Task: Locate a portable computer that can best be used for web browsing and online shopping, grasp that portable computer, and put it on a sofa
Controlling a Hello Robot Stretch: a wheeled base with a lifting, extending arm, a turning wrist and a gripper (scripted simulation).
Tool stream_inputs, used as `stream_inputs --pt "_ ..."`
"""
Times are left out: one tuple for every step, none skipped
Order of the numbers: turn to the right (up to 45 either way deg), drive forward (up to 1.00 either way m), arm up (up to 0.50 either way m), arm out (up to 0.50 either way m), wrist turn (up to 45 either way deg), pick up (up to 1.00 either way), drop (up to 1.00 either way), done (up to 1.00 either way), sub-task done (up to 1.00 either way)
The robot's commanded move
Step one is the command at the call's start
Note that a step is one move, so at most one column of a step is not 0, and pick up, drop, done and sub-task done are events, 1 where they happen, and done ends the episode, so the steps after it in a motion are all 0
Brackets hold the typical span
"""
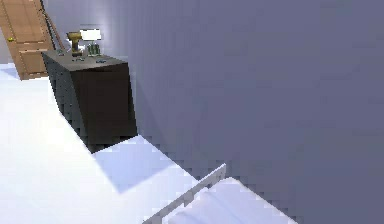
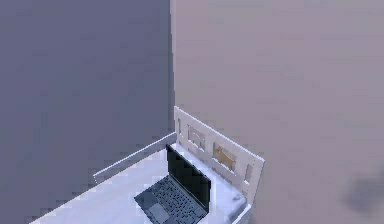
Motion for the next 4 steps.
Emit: stream_inputs --pt "0.0 0.0 0.1 0.0 0.0 0.0 0.0 0.0 0.0" --pt "0.0 0.0 0.5 0.0 0.0 0.0 0.0 0.0 0.0" --pt "0.0 0.0 0.12 0.0 0.0 0.0 0.0 0.0 0.0" --pt "0.0 0.0 0.0 0.0 -45.0 0.0 0.0 0.0 0.0"
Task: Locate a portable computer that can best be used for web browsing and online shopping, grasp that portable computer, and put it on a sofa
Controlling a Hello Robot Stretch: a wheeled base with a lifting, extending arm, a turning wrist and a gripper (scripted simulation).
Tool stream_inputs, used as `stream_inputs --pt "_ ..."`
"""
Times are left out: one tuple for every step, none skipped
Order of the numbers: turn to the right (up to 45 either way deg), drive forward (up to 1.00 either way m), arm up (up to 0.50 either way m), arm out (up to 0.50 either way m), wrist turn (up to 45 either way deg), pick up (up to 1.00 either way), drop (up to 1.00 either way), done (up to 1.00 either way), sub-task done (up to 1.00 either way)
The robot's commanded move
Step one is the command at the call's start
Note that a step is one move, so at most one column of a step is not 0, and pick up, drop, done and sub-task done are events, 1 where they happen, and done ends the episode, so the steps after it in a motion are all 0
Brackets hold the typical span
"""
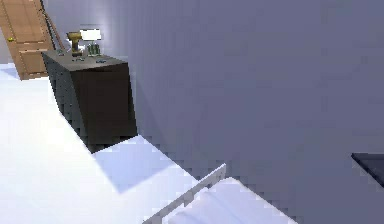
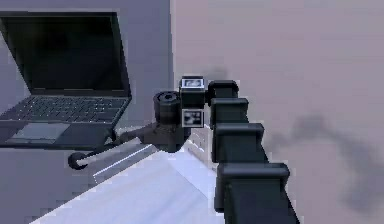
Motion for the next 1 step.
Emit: stream_inputs --pt "0.0 0.0 0.0 0.0 -45.0 0.0 0.0 0.0 0.0"
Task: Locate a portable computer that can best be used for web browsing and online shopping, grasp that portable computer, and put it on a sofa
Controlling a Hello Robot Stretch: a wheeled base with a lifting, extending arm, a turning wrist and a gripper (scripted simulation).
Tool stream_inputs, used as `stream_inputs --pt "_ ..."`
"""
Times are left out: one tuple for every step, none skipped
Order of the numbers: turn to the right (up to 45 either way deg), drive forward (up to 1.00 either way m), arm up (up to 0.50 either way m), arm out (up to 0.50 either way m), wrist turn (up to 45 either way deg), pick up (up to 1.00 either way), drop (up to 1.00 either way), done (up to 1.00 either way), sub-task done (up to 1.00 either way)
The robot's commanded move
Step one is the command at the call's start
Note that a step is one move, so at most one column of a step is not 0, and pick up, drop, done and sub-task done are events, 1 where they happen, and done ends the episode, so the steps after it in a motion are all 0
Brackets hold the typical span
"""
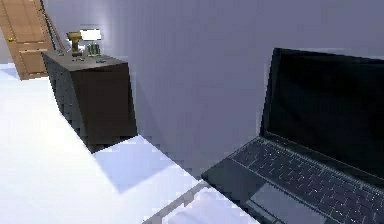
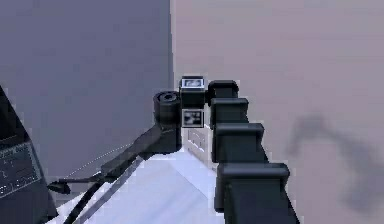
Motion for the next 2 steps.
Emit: stream_inputs --pt "0.0 0.0 0.0 0.0 -18.0 0.0 0.0 0.0 0.0" --pt "0.0 0.0 0.0 -0.16 0.0 0.0 0.0 0.0 0.0"
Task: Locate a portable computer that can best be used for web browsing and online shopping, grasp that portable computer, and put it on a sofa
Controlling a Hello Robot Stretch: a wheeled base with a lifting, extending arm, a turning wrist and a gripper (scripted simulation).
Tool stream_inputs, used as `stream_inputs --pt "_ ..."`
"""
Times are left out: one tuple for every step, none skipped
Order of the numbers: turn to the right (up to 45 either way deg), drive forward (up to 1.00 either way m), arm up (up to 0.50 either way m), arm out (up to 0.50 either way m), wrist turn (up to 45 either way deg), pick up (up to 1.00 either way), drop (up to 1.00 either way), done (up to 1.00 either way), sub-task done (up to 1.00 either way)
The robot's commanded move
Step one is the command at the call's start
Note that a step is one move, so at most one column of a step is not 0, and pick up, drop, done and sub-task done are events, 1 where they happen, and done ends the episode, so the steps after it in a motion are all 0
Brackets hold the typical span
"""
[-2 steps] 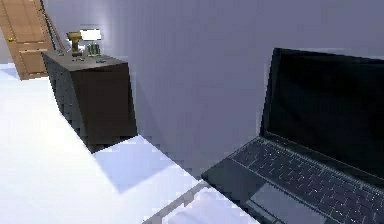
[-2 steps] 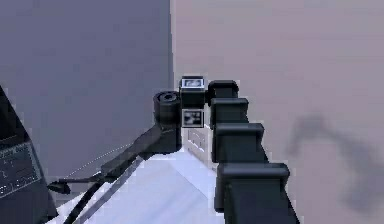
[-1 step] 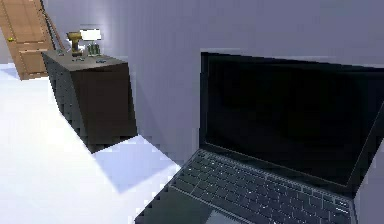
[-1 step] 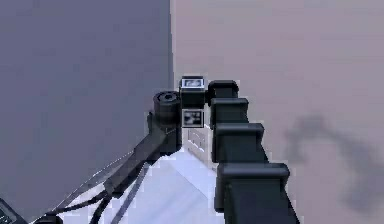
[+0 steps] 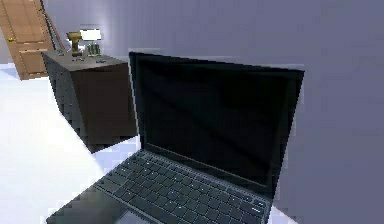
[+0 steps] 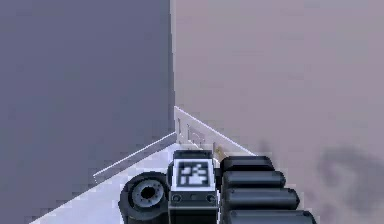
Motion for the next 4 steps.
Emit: stream_inputs --pt "-45.0 0.0 0.0 0.0 0.0 0.0 0.0 0.0 0.0" --pt "0.0 1.0 0.0 0.0 0.0 0.0 0.0 0.0 0.0" --pt "0.0 1.0 0.0 0.0 0.0 0.0 0.0 0.0 0.0" --pt "0.0 1.0 0.0 0.0 0.0 0.0 0.0 0.0 0.0"
